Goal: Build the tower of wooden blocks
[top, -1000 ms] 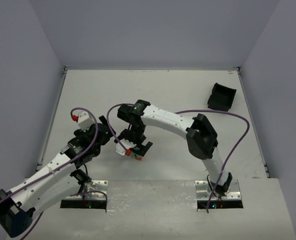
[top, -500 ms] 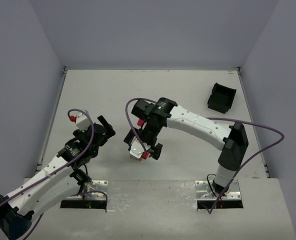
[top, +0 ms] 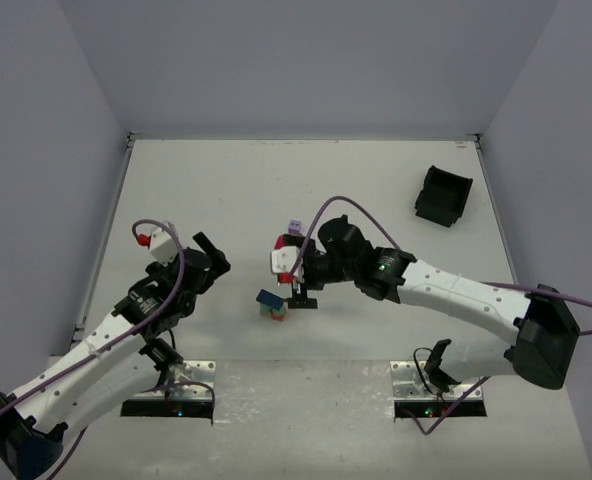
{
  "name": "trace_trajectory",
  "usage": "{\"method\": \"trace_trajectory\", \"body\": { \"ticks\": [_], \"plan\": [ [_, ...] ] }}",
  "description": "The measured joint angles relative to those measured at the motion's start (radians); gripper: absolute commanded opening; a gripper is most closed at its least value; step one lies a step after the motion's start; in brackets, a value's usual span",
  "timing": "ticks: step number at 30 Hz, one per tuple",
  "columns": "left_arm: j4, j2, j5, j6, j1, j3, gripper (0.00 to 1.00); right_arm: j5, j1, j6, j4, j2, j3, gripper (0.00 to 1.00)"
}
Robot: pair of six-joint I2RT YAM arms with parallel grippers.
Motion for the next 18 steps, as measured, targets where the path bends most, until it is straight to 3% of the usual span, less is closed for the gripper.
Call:
{"method": "trace_trajectory", "body": {
  "ticks": [9, 18],
  "plan": [
    [0.002, 0.003, -0.007, -0.021, 0.0, 0.0, 1.0, 0.143, -0.312, 0.565, 0.202, -0.018, -0.017, 0.99],
    [0.019, 0.096, -0.003, -0.016, 0.0, 0.006, 1.0, 0.189, -0.391, 0.753, 0.152, 0.29, 0.062, 0.99]
  ]
}}
